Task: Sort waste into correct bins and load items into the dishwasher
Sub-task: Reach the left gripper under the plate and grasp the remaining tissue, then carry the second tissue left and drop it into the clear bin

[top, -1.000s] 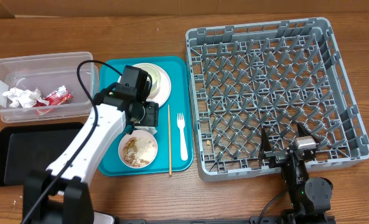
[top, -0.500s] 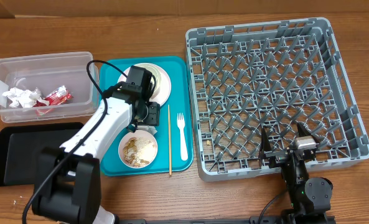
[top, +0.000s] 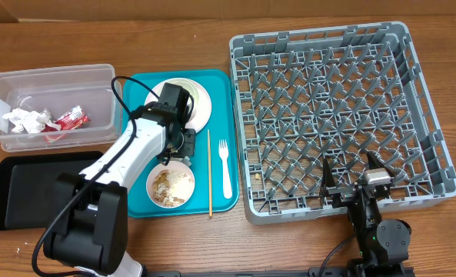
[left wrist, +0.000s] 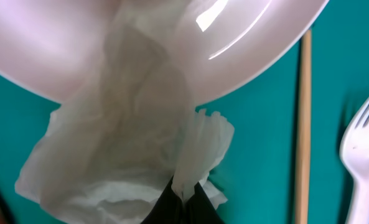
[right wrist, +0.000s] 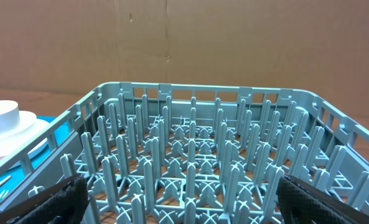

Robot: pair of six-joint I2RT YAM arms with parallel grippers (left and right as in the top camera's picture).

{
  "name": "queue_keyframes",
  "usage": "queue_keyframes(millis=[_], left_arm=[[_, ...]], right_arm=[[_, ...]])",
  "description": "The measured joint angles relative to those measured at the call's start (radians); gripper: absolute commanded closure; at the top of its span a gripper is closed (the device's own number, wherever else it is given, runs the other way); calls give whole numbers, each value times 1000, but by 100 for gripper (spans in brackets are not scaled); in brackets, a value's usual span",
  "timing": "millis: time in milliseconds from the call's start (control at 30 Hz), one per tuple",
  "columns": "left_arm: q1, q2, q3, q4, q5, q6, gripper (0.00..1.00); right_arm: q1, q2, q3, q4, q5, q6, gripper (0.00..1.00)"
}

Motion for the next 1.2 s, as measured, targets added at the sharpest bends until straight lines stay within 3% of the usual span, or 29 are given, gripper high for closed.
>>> queue_keyframes(millis=[300,467,933,1200], left_arm=[[14,-48,248,-230,-13,0,96],[76,-82,412,-316,-91,0,96],[455,-83,440,-134,-198,-52,96],[521,-74,440,-88,-201,-83,96]], right_arm=[[0,0,0,0,0,1,0],[0,0,0,0,0,1,0],[0,0,0,0,0,1,0],[0,0,0,0,0,1,0]])
